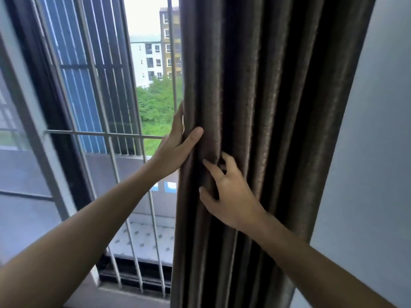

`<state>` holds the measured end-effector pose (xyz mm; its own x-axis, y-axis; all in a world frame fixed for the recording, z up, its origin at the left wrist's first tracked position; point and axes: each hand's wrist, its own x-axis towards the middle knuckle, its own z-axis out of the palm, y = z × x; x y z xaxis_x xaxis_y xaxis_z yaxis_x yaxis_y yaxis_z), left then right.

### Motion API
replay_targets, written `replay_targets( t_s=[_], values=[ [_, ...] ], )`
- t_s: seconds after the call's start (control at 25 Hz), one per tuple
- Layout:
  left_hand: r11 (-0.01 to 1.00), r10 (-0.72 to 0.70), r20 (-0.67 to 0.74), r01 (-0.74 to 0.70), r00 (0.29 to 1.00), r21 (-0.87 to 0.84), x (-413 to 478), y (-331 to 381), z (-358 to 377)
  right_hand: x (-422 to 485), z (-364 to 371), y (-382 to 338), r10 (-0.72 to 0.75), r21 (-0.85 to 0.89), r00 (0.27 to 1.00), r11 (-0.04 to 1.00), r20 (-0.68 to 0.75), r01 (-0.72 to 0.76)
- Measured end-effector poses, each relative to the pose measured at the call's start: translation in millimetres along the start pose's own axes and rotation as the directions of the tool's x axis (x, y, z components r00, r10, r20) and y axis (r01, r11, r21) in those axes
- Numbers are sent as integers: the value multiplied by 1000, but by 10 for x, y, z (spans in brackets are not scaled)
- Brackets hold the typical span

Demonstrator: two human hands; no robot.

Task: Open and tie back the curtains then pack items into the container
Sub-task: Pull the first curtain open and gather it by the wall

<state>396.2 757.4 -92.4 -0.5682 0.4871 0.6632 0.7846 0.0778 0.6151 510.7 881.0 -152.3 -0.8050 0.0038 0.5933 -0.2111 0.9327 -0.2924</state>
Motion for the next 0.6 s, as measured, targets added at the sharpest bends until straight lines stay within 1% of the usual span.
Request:
replay_targets(
  t_s=[0.08, 0.12, 0.24, 0.28, 0.36, 0.44, 0.52, 0.6],
  values=[
    [990, -138, -7, 138, 990, 39, -140, -93, -61, -27, 257, -159, 81, 79, 995, 993, 55, -85],
    [981, -183, -3, 183, 983, 65, -222, -148, -80, -64, 405, -234, 118, 117, 991, 985, 62, -124],
    [960, -216, 42, 204, 976, 192, -404, -318, -135, -211, 831, -417, 222, 165, 969, 957, 104, -237],
    [953, -245, 58, 229, 968, 200, -435, -363, -154, -262, 952, -456, 241, 164, 962, 952, 129, -260],
    [942, -318, 75, 306, 945, 141, -451, -431, -198, -344, 1165, -522, 258, 173, 949, 941, 181, -289],
    [924, -378, 99, 369, 920, 96, -466, -442, -232, -407, 1332, -569, 242, 159, 945, 947, 218, -279],
    [914, -404, 150, 396, 902, 85, -489, -394, -232, -456, 1443, -587, 239, 152, 940, 948, 243, -280],
    [911, -413, 190, 400, 891, 102, -513, -306, -184, -496, 1489, -574, 256, 183, 933, 934, 252, -306]
  ],
)
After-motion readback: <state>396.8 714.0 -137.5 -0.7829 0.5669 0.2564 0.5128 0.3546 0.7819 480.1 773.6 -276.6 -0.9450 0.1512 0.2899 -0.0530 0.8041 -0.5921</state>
